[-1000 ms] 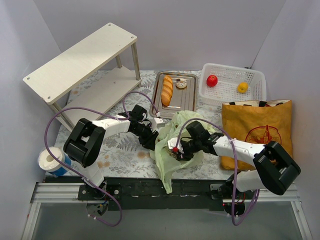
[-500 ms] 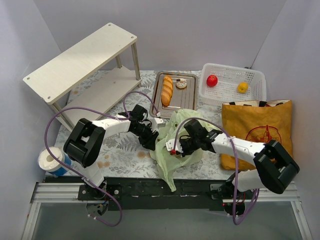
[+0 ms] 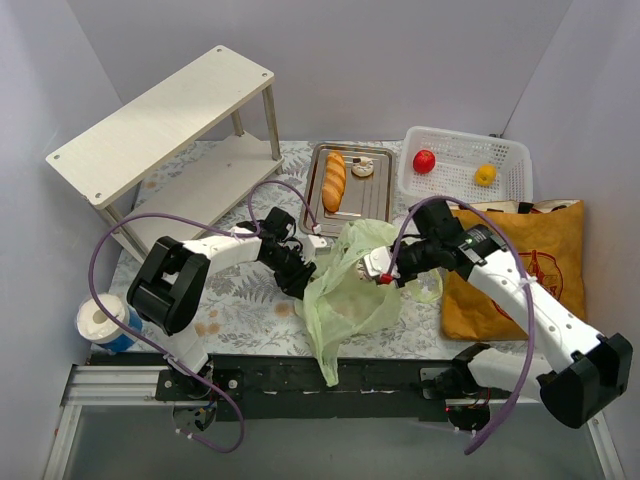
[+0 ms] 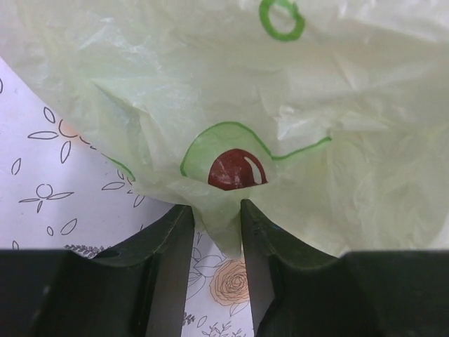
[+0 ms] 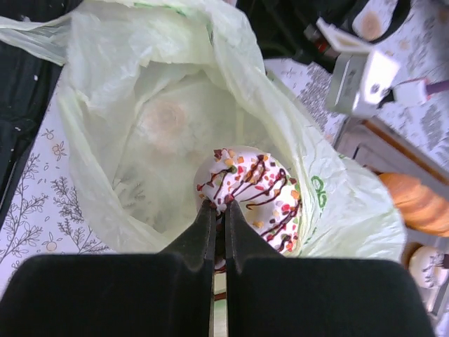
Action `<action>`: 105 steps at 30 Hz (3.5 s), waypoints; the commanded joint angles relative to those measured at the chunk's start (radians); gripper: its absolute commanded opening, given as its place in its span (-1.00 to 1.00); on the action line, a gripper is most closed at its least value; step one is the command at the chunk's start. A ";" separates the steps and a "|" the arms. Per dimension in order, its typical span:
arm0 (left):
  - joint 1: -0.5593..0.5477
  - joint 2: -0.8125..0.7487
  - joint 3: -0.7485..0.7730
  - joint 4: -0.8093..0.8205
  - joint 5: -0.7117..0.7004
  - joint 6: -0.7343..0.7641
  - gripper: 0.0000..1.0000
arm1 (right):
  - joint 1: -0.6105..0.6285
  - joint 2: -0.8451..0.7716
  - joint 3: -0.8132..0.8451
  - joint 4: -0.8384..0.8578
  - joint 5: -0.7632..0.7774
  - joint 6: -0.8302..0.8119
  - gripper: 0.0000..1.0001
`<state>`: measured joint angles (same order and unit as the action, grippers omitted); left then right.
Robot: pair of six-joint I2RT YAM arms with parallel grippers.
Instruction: Untie the knot of the grocery bags and take out the mixed food
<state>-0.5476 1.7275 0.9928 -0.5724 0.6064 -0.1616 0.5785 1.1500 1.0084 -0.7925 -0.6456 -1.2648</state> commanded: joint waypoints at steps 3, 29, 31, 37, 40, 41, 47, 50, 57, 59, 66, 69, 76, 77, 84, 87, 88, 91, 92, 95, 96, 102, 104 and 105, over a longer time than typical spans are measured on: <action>0.027 -0.039 -0.026 -0.078 -0.129 0.053 -0.36 | -0.008 -0.162 0.111 -0.150 -0.109 -0.078 -0.97; 0.267 -0.387 -0.332 -0.261 -0.258 0.226 -0.34 | -0.235 0.812 0.645 0.618 0.231 0.599 -0.97; 0.282 -0.393 -0.336 -0.264 -0.243 0.220 -0.34 | -0.238 0.898 0.731 0.593 0.244 0.599 -0.97; 0.308 -0.408 -0.349 -0.267 -0.229 0.208 -0.31 | -0.239 1.097 0.912 0.451 0.287 0.607 -0.97; 0.327 -0.414 -0.341 -0.262 -0.227 0.203 -0.30 | -0.238 1.130 0.900 0.438 0.300 0.598 -0.97; 0.331 -0.413 -0.338 -0.264 -0.224 0.201 -0.30 | -0.239 1.133 0.886 0.434 0.313 0.594 -0.97; 0.348 -0.405 -0.332 -0.253 -0.214 0.198 -0.29 | -0.238 1.128 0.826 0.423 0.328 0.593 -0.97; 0.351 -0.395 -0.322 -0.251 -0.209 0.197 -0.29 | -0.238 1.131 0.819 0.397 0.290 0.593 -0.63; 0.351 -0.378 -0.299 -0.241 -0.198 0.194 -0.28 | -0.226 1.064 0.797 0.424 0.322 0.665 0.82; 0.351 -0.376 -0.293 -0.238 -0.188 0.192 -0.28 | -0.226 1.032 0.792 0.420 0.317 0.679 0.83; 0.351 -0.376 -0.296 -0.221 -0.172 0.198 -0.28 | -0.226 0.739 0.731 0.375 0.216 0.751 0.97; 0.351 -0.384 -0.292 -0.227 -0.163 0.197 -0.28 | -0.226 0.630 0.710 0.291 0.274 0.754 0.97; 0.351 -0.388 -0.255 -0.241 -0.126 0.189 -0.28 | -0.244 0.490 0.728 -0.118 0.535 0.452 0.96; 0.351 -0.384 -0.246 -0.242 -0.123 0.186 -0.28 | -0.250 0.459 0.725 -0.195 0.559 0.412 0.96; 0.351 -0.361 -0.180 -0.222 -0.080 0.171 -0.28 | -0.273 0.263 0.532 -0.271 0.869 0.314 0.97; 0.351 -0.370 -0.172 -0.219 -0.050 0.168 -0.34 | -0.316 0.189 0.402 -0.231 0.987 0.268 0.97; 0.351 -0.371 -0.171 -0.227 -0.033 0.169 -0.37 | -0.328 0.160 0.342 -0.217 1.056 0.253 0.97; 0.351 -0.379 -0.166 -0.268 0.021 0.142 -0.56 | -0.374 0.143 0.300 -0.250 1.091 0.245 0.93; 0.351 -0.381 -0.172 -0.274 0.036 0.143 -0.68 | -0.391 0.146 0.305 -0.278 1.077 0.252 0.89; 0.351 -0.408 -0.204 -0.282 0.076 0.143 -1.00 | -0.402 0.158 0.302 -0.407 1.006 0.283 0.34; 0.351 -0.420 -0.221 -0.279 0.087 0.140 -1.00 | -0.402 0.165 0.311 -0.453 0.965 0.283 0.03; 0.353 -0.539 -0.191 -0.253 0.122 0.022 -1.00 | -0.281 0.091 0.289 -0.519 0.791 0.254 -0.75; 0.365 -0.562 -0.132 -0.253 0.118 -0.027 -1.00 | -0.154 0.033 0.276 -0.519 0.750 0.216 -0.76; 0.373 -0.568 -0.109 -0.245 0.112 -0.047 -1.00 | -0.108 0.011 0.277 -0.519 0.726 0.205 -0.76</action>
<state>-0.1993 1.2205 0.7830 -0.8455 0.6785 -0.1059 0.2871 1.2686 1.2964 -1.2354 0.2295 -0.9562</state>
